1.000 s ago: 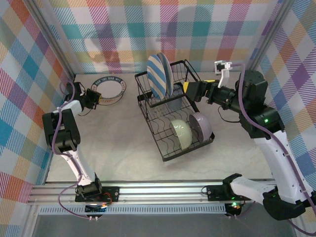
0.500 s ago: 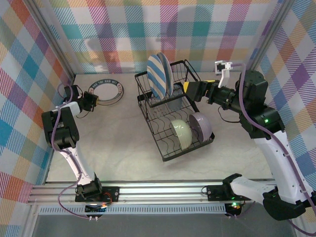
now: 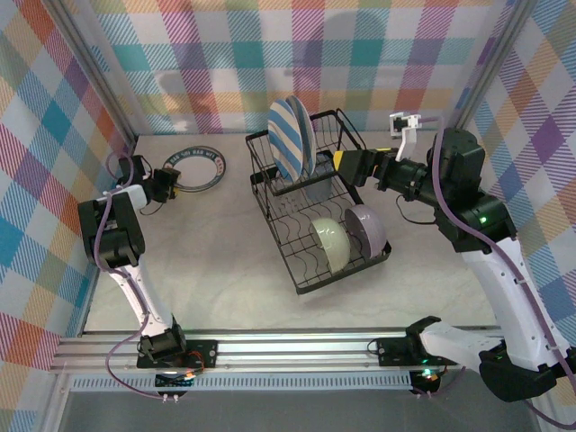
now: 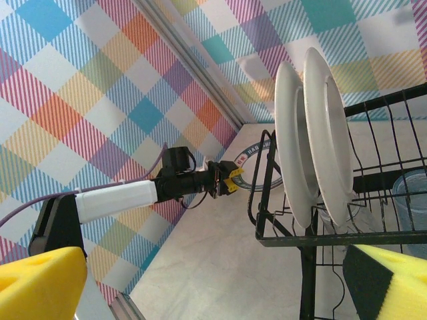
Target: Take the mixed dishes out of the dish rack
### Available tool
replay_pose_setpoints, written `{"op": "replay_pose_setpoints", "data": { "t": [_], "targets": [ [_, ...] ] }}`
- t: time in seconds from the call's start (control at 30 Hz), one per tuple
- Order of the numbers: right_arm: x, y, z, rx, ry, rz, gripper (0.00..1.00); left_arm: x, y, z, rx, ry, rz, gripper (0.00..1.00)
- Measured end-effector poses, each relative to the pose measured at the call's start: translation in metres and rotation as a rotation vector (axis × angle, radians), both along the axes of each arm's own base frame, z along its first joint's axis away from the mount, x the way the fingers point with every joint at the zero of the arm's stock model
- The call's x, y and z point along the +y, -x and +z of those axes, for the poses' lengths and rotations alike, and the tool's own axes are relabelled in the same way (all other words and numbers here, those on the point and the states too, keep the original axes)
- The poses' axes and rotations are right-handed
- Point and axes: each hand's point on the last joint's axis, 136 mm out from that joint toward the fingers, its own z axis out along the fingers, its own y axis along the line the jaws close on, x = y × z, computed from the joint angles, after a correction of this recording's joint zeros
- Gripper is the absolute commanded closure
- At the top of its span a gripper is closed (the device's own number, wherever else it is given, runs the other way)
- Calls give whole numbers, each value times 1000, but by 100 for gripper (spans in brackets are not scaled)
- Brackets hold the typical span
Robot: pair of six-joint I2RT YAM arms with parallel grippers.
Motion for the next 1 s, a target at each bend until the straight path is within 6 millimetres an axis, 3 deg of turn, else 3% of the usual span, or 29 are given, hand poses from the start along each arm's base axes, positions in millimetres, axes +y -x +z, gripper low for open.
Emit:
{"op": "replay_pose_setpoints", "data": {
  "t": [0.3,0.6,1.0],
  "targets": [
    [0,-1,-1,6,-3,-5,1,3,-10,19,-24,-24,-19,0],
    [-3,-4,-1,4,1,-29,1,2,-14,28,39,-42,-57,0],
    [-10,-9,-11,35,30,-83,1,-3,6,4,212,-54,-102,0]
  ]
}}
